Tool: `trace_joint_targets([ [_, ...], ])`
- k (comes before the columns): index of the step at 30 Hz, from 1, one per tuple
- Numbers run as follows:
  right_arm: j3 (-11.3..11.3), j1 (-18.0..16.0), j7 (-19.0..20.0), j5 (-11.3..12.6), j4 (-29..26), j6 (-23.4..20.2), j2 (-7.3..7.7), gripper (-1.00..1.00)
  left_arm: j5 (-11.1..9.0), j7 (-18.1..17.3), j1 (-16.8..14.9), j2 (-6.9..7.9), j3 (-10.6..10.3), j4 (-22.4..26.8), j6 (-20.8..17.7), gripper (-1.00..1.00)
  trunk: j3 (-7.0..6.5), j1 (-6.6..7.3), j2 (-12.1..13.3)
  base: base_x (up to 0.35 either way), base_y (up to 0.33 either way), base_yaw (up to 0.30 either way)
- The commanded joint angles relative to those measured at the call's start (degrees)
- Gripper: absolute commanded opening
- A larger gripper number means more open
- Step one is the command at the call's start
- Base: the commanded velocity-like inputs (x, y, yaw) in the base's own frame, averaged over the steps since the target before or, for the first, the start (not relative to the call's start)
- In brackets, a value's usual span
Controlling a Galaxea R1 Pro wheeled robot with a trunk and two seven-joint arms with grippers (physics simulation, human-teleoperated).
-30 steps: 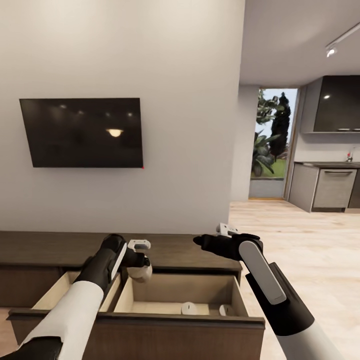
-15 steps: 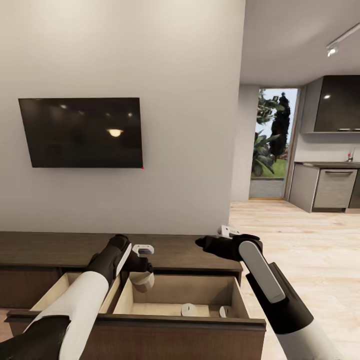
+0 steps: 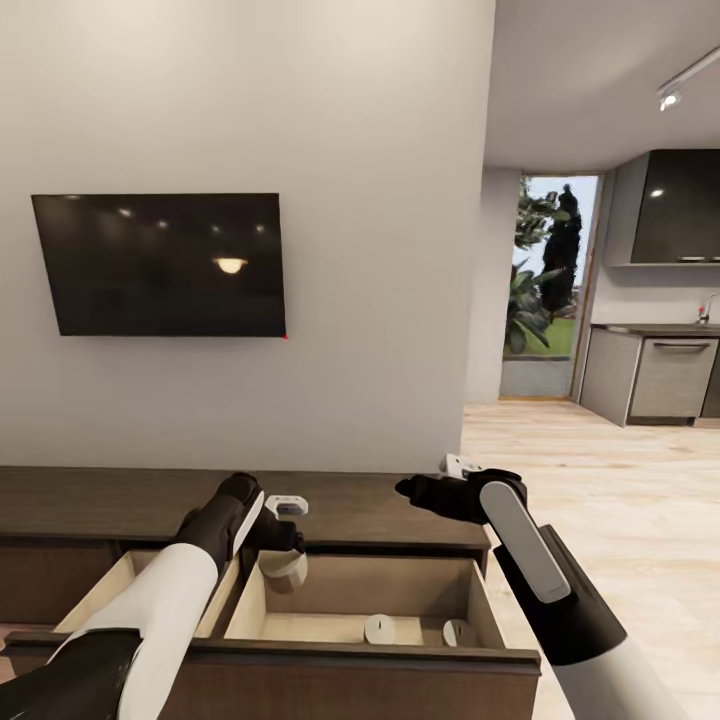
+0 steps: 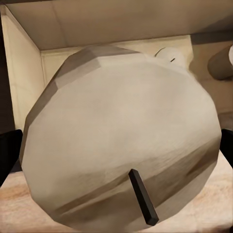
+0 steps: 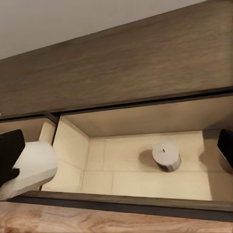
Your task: Place each of the two pumpkins and all three candles from the living room inside a cabinet in the living room (use any cabinet), then make sure every cabinet is closed, and position the cauldron so it is next to a table in the living room.
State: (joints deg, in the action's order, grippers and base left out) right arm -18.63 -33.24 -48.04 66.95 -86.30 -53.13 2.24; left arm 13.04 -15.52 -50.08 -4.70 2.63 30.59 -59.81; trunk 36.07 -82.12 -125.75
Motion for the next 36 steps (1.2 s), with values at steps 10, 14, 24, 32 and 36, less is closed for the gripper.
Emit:
trace_joint_targets([
  [10, 11.25, 2.40, 16.02, 3.18, -0.29, -6.87, 6.80, 1.00, 0.67, -0.47, -0.05, -0.13, 0.27, -0.26, -0.19, -1.00, 0.07, 0.01, -0.04, 0.003, 0.001, 0.000],
  [14, 13.26, 3.75, 24.97, 3.64, -0.25, -6.87, 10.47, 1.00, 0.67, -0.47, -0.06, -0.19, 0.27, -0.26, -0.19, -1.00, 0.07, 0.01, -0.04, 0.032, 0.000, 0.000],
  [24, 13.94, 4.22, 29.25, 3.89, -0.19, -6.87, 11.86, 1.00, 0.68, -0.47, -0.04, -0.21, 0.27, -0.26, -0.19, -1.00, 0.07, 0.01, -0.04, 0.088, 0.000, 0.000],
  [32, 13.97, 4.41, 29.40, 3.89, -0.19, -6.87, 11.90, 1.00, 0.75, -0.47, -0.02, -0.22, 0.27, -0.33, -0.19, -1.00, 0.07, 0.01, -0.04, 0.056, -0.042, 0.000],
  [36, 13.97, 4.46, 29.42, 3.89, -0.19, -6.87, 11.91, 1.00, 0.76, -0.47, -0.04, -0.22, 0.27, -0.35, -0.19, -1.00, 0.07, 0.01, -0.04, 0.065, -0.030, 0.000],
])
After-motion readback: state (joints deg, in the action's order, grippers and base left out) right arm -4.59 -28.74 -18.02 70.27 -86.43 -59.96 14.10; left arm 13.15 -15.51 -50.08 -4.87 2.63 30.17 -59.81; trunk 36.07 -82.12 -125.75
